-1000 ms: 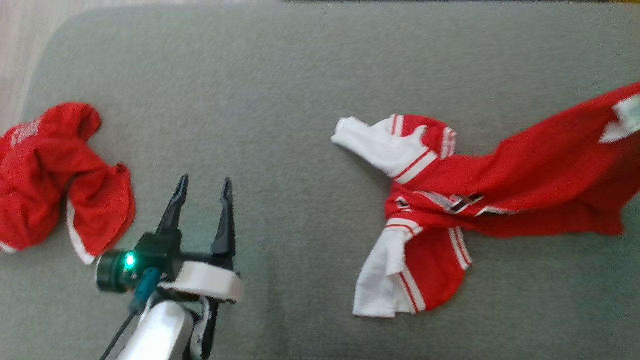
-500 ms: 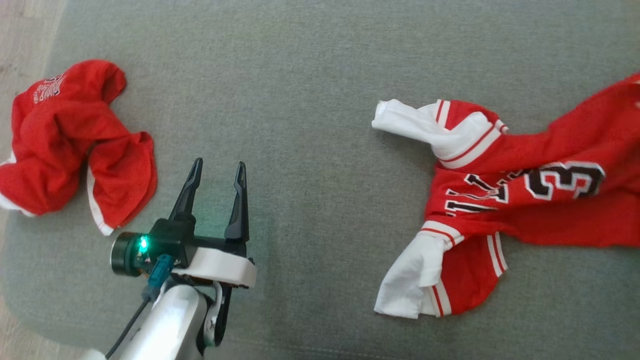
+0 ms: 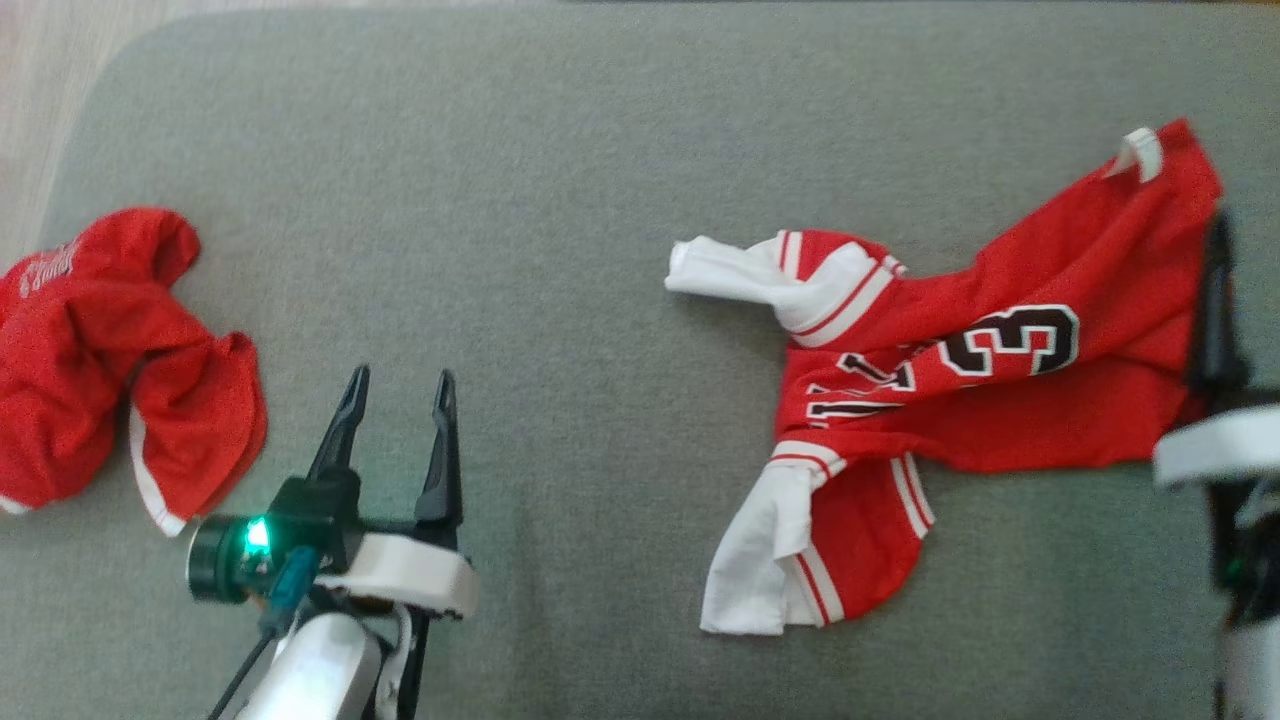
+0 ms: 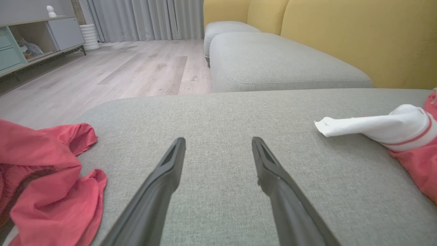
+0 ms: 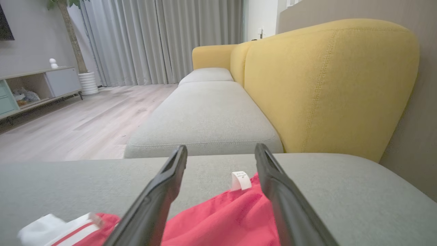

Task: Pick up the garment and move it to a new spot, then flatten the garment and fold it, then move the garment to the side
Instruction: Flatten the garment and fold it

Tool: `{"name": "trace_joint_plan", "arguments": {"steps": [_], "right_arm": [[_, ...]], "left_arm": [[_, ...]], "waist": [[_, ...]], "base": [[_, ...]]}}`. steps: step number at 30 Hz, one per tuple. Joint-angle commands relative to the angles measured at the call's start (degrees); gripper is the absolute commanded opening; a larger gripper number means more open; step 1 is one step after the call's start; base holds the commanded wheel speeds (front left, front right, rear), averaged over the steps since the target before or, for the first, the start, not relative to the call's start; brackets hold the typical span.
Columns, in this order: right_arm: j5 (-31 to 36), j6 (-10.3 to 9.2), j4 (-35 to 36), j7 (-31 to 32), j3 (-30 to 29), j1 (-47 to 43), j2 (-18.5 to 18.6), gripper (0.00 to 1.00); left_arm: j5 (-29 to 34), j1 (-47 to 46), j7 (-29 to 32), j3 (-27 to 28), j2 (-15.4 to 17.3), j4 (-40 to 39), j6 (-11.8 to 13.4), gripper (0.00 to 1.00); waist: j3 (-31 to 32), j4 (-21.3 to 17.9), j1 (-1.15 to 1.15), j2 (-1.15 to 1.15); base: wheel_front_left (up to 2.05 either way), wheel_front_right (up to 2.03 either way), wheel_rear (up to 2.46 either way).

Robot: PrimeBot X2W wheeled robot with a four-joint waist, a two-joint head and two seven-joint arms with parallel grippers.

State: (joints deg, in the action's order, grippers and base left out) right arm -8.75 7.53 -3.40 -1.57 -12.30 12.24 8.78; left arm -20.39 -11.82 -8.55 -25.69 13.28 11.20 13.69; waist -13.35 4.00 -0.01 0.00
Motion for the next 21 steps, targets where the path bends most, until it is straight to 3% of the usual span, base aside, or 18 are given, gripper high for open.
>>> {"name": "trace_joint_plan", "arguments": {"steps": [1,10,21], "right_arm": [[0.1,-0.04,4.0,-0.2,1.8,-1.0,-0.3,1.0],[-1.2,-0.04,18.0,3.7,9.0,-16.6,-5.2,1.0],[-2.4,-0.04,21.6,6.0,11.7,-21.2,-5.9,1.0]], "left_arm": [[-0.4,-0.3,0.1,2.6,1.7,-2.0,0.4,1.0],[-0.6,2.3,2.1,2.6,3.4,-4.0,1.4,1.0],[-0.7,3.5,3.6,2.1,4.2,-5.7,2.3,1.0]], "waist": [[1.7,-1.5,0.01,0.0],[4.8,-2.7,0.01,0.0],[6.3,-2.9,0.01,0.0]], "base": [[0.0,0.0,0.0],[0.0,0.0,0.0],[0.0,0.0,0.0]]}}
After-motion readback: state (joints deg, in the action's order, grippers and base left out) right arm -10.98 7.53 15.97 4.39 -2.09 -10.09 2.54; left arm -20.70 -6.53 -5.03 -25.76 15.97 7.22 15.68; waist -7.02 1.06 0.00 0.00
